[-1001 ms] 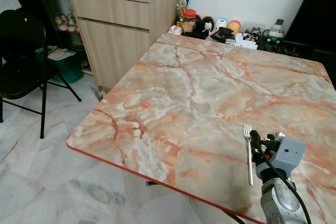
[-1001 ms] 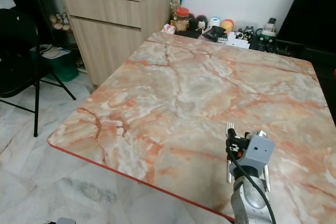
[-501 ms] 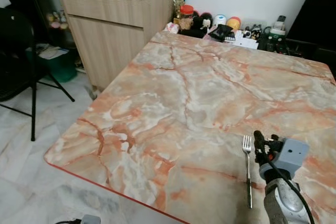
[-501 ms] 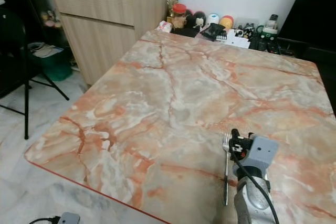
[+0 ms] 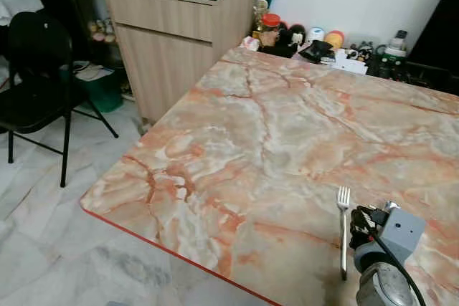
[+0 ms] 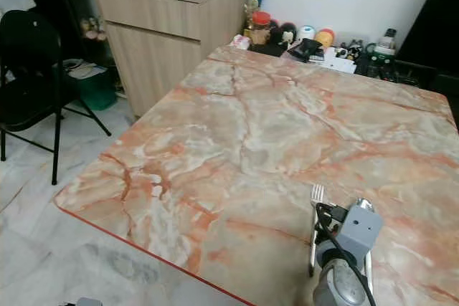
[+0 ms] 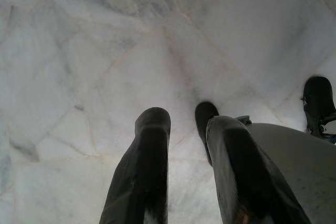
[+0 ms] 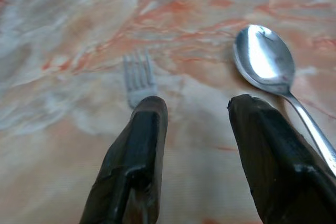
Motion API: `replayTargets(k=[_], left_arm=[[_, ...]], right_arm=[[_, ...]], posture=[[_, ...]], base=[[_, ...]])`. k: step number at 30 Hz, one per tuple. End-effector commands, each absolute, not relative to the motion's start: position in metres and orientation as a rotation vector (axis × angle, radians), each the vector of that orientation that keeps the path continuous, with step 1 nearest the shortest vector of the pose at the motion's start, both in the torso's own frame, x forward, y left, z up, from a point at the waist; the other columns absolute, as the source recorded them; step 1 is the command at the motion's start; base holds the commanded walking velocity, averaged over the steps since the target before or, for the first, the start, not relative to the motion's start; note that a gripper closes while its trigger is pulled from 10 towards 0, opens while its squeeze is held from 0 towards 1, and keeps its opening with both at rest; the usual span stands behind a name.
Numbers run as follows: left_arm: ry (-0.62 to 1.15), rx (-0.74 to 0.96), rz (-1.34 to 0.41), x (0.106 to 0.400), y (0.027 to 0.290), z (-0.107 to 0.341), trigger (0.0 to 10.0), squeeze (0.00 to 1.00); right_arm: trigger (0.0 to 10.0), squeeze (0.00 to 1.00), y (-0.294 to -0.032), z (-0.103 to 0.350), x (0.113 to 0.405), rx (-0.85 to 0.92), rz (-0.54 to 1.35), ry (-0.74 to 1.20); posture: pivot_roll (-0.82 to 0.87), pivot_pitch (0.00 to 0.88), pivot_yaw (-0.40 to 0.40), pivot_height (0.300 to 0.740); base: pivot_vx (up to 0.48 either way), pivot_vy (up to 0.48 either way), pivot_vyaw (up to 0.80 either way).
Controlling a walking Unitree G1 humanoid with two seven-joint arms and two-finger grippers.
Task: Setting the table
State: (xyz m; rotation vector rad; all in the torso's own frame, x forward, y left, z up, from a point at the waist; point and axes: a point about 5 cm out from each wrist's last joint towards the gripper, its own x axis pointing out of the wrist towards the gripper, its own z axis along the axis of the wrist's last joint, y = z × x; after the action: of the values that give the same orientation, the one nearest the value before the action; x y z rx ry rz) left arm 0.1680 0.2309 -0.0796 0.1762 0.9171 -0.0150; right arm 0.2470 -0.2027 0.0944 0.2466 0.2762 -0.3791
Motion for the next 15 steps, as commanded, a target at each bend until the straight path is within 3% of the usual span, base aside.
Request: replayTargets(k=[1, 2, 4, 5, 6, 7, 15], left_arm=[[0.935, 0.194, -0.036, 0.164, 0.229, -0.082, 10.0, 0.0], [0.933, 0.193, -0.037, 0.165, 0.228, -0.082, 10.0, 0.0], [0.931, 0.192, -0.037, 0.166, 0.228, -0.082, 10.0, 0.0], [0.93, 0.192, -0.037, 0.166, 0.228, -0.082, 10.0, 0.0], [0.93, 0.192, -0.036, 0.166, 0.228, -0.082, 10.0, 0.0], [0.931, 0.194, -0.036, 0.165, 0.228, -0.082, 10.0, 0.0], [0.931, 0.199, -0.039, 0.166, 0.229, -0.081, 10.0, 0.0]], right_arm=[[10.0, 0.72, -0.201, 0.094, 0.25, 0.275, -0.385, 0.3], [10.0, 1.0, -0.201, 0.092, 0.251, 0.28, -0.385, 0.311], [10.0, 1.0, -0.201, 0.091, 0.253, 0.269, -0.377, 0.334], [10.0, 0.89, -0.202, 0.091, 0.254, 0.264, -0.373, 0.342], [10.0, 0.4, -0.201, 0.092, 0.256, 0.266, -0.361, 0.341], [10.0, 0.0, -0.199, 0.093, 0.26, 0.264, -0.319, 0.339], [10.0, 0.0, -0.193, 0.094, 0.272, 0.242, -0.253, 0.344]], posture=[[-0.01, 0.105, -0.029, 0.74], [-0.01, 0.105, -0.029, 0.74], [0.0, 0.101, -0.03, 0.74], [0.0, 0.095, -0.031, 0.74], [0.0, 0.095, -0.031, 0.74], [-0.01, 0.093, -0.029, 0.74], [-0.01, 0.089, -0.027, 0.74]], base=[[0.0, 0.0, 0.0], [0.0, 0.0, 0.0], [0.0, 0.0, 0.0], [0.0, 0.0, 0.0], [0.0, 0.0, 0.0], [0.0, 0.0, 0.0], [0.0, 0.0, 0.0]])
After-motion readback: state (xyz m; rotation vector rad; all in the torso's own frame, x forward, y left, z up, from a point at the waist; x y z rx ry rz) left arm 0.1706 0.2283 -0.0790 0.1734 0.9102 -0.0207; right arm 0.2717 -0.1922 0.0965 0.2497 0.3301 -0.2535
